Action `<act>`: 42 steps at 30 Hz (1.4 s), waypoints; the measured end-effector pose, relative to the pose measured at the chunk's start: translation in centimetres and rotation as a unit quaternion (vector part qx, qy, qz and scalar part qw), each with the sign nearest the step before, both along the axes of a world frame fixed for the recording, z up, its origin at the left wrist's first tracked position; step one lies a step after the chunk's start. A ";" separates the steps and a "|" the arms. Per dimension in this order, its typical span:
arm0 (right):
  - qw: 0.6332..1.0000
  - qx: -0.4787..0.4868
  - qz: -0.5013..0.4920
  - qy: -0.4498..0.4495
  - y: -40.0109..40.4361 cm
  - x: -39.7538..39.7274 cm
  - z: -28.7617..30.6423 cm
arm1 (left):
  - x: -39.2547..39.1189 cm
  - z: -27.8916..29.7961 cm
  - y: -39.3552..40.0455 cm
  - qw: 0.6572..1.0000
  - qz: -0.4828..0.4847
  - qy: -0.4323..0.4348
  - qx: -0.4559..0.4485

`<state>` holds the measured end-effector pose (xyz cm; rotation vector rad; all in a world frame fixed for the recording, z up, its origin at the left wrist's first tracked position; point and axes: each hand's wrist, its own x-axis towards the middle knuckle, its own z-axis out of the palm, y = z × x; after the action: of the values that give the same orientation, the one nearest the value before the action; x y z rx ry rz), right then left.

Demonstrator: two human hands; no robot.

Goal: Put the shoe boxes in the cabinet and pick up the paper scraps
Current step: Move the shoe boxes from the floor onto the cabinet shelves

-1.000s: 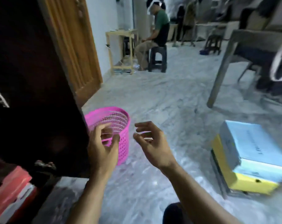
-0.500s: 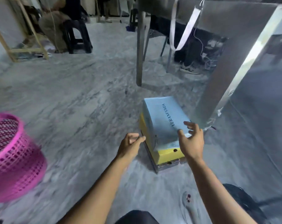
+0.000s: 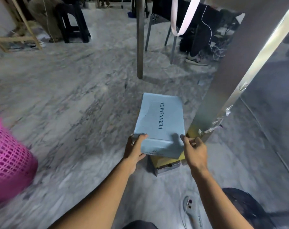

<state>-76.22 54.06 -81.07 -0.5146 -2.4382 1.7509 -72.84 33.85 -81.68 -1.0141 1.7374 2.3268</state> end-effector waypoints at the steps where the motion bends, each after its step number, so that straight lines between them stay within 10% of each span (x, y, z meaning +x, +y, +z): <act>1: 1.000 -0.021 0.002 -0.002 -0.4 0.0 0.4 | 0.6 0.2 -1.0 1.000 0.003 0.001 -0.003; 15: 0.927 -0.291 0.231 -0.053 -15.2 0.5 7.7 | 18.5 4.9 -17.0 0.997 0.019 0.063 -0.035; 26: 0.755 -0.332 0.554 -0.112 -30.3 17.5 18.8 | 34.3 17.0 -26.6 0.946 0.151 0.248 -0.141; 34: 0.657 -0.339 0.673 -0.006 -39.8 28.9 23.6 | 48.6 23.7 -28.6 0.862 0.346 0.256 -0.269; 42: 0.572 -0.297 0.763 -0.040 -46.9 38.7 23.8 | 62.3 26.8 -40.4 0.692 0.604 0.252 -0.303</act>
<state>-37.50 7.13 -57.29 2.2852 -2.0038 2.8587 -10.58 -6.53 -54.86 -2.4405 2.6976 2.8606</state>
